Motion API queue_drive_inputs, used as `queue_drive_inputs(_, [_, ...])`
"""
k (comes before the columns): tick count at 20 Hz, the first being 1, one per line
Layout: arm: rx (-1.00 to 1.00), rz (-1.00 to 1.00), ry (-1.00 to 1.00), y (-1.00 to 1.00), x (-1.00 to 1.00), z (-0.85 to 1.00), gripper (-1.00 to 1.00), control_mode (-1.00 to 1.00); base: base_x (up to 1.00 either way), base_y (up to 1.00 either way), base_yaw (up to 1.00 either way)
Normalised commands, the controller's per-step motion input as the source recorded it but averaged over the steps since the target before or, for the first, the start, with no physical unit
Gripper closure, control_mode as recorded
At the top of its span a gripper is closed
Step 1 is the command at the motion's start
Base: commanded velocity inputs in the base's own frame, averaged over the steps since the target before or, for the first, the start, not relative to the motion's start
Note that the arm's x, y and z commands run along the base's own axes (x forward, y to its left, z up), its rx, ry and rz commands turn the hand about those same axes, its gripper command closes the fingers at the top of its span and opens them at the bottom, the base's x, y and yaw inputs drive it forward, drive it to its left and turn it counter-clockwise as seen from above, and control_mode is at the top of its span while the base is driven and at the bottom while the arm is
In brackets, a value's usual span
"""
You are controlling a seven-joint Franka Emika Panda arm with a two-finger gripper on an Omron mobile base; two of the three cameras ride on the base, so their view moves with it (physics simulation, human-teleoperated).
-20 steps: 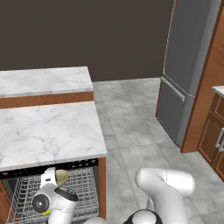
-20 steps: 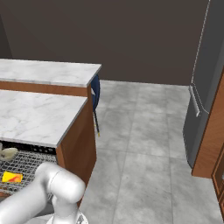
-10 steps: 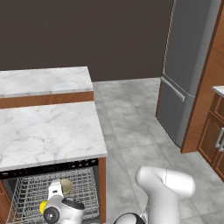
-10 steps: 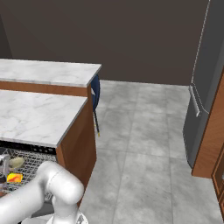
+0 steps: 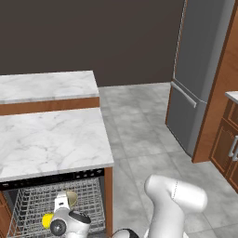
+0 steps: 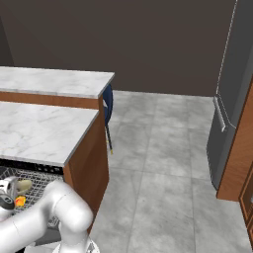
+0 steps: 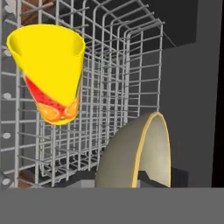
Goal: Pick up the cup and bowl from the counter, place them in the dishwasher, and close the dishwasher door.
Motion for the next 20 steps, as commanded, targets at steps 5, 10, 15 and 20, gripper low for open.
queue_drive_inputs(5, [0.00,0.00,0.00,0.00,0.20,-0.52,1.00,-1.00,0.00,0.00,0.00])
queue_drive_inputs(10, [0.00,0.00,0.01,0.00,0.25,-0.51,1.00,-1.00,0.00,0.00,0.00])
queue_drive_inputs(15, [0.00,0.00,0.01,0.00,0.30,-0.36,1.00,-1.00,0.00,0.00,0.00])
queue_drive_inputs(20, [0.00,0.00,0.03,0.00,0.28,-0.47,1.00,-1.00,0.00,0.00,0.00])
